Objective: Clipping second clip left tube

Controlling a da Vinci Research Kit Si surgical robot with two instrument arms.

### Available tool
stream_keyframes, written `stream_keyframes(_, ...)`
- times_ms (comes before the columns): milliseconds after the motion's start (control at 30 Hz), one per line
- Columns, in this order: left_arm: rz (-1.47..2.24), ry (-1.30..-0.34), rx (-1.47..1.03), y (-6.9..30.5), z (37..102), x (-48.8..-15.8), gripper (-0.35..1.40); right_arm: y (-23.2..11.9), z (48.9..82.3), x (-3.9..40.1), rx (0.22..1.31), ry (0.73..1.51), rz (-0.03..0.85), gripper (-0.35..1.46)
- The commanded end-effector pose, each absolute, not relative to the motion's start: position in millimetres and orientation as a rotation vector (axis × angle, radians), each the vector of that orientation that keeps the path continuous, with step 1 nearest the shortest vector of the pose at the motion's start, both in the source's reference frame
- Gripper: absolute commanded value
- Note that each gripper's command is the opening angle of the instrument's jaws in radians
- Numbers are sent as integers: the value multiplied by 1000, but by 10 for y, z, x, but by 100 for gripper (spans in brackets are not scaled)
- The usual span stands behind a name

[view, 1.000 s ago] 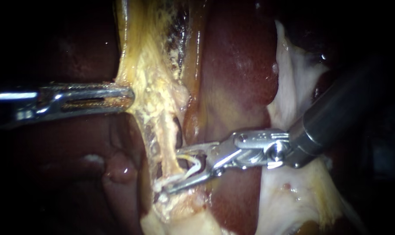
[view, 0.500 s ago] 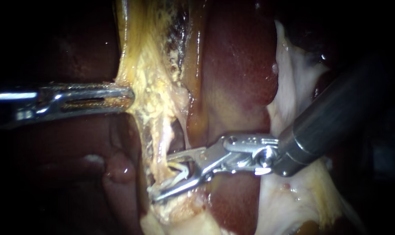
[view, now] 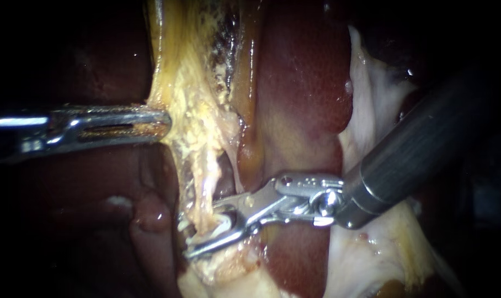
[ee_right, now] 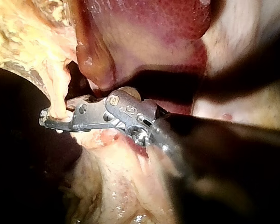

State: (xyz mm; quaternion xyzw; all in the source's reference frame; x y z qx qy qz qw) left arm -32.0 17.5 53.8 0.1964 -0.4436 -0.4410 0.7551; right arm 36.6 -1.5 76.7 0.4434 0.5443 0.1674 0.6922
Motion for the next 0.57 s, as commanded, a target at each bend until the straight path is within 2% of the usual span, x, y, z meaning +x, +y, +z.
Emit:
stream_keyframes(33,-962,-968,428,175,538,-320,-35,-13,768,365,988,1215,379,-35)
stream_keyframes(567,-961,-968,429,176,540,-319,-35,-14,774,363,990,1215,383,-35)
